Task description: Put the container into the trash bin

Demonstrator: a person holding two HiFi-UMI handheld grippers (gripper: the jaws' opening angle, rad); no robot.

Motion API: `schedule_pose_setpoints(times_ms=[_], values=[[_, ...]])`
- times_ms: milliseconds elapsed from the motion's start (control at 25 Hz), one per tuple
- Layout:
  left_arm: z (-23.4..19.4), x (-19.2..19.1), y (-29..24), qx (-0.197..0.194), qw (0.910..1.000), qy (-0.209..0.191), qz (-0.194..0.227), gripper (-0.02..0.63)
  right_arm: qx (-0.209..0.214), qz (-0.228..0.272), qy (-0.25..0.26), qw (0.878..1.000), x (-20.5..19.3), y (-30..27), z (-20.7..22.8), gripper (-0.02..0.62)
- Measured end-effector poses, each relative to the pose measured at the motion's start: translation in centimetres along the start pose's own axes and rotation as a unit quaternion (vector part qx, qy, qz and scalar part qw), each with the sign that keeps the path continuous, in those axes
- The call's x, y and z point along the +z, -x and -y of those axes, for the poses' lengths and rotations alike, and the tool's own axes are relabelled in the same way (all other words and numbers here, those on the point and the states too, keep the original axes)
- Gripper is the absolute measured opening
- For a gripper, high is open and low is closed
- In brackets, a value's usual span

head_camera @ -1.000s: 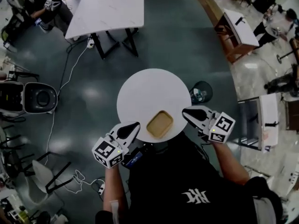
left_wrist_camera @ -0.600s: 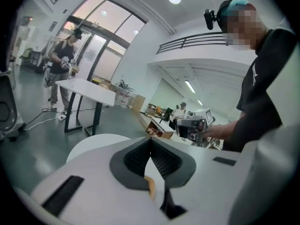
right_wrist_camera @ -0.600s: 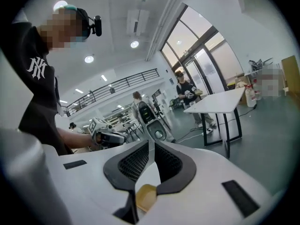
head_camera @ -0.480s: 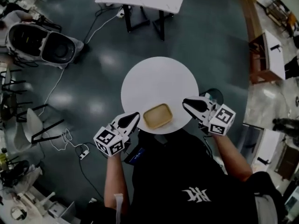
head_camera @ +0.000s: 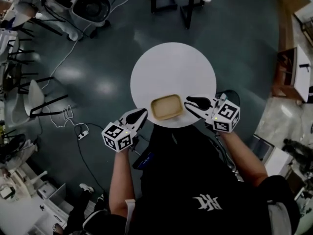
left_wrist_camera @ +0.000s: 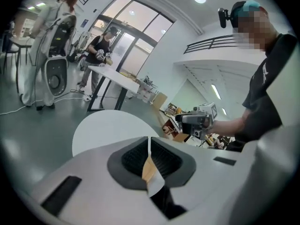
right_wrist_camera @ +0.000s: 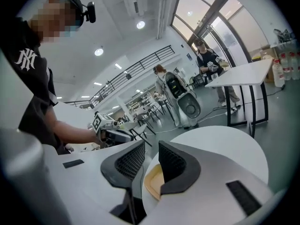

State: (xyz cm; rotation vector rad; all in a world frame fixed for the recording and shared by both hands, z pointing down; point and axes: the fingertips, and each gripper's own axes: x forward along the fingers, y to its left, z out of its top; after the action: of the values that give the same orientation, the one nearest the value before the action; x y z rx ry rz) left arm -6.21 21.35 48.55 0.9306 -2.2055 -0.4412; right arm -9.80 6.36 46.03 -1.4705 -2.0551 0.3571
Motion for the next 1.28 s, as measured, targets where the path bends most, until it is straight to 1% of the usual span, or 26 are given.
schedule_pose_setpoints(times_ms=[80, 200, 320, 480, 640, 800, 920, 1000, 1120, 1280], values=[[-0.9, -1.7, -1.0, 0.005, 0.9997, 0.016, -0.019, 0.019, -0.005, -0.011, -0.012, 1.0, -1.2, -0.4, 0.7, 0.097], [-2.3, -3.8, -1.8, 0.009, 0.9982, 0.035, -0.047, 0.076, -0.024, -0.032, -0.027, 0.999, -3.3, -1.2, 2.1, 0.109], [-3.6, -5.4, -2.2, 0.017, 0.9965, 0.06, -0.056, 0.08, -0.046, -0.051, -0.052, 0.996, -5.7, -2.0, 3.5, 0.123], [-6.4, -7.0, -2.7, 0.047, 0.9927, 0.092, -0.062, 0.095, -0.068, -0.064, -0.087, 0.992, -8.0, -3.6, 5.1, 0.126], [-7.9, -8.5, -3.5, 0.053, 0.9884, 0.12, -0.077, 0.107, -0.104, -0.099, -0.109, 0.984, -11.0, -4.8, 6.9, 0.144], [-7.8, -10.3, -4.5, 0.048, 0.9838, 0.14, -0.101, 0.114, -0.118, -0.128, -0.121, 0.977, -13.4, -4.9, 7.6, 0.158], [-7.7, -11.2, -4.9, 0.04, 0.9824, 0.144, -0.112, 0.126, -0.124, -0.14, -0.128, 0.974, -14.8, -5.2, 7.5, 0.163], [-8.0, -11.8, -4.9, 0.042, 0.9807, 0.15, -0.119, 0.13, -0.124, -0.149, -0.132, 0.972, -15.6, -5.5, 7.4, 0.163], [-8.2, -12.7, -5.2, 0.048, 0.9758, 0.167, -0.132, 0.132, -0.132, -0.157, -0.138, 0.969, -16.4, -5.5, 7.6, 0.163], [-7.8, -13.8, -5.6, 0.044, 0.9711, 0.185, -0.145, 0.133, -0.147, -0.167, -0.146, 0.964, -17.5, -5.7, 8.0, 0.163]])
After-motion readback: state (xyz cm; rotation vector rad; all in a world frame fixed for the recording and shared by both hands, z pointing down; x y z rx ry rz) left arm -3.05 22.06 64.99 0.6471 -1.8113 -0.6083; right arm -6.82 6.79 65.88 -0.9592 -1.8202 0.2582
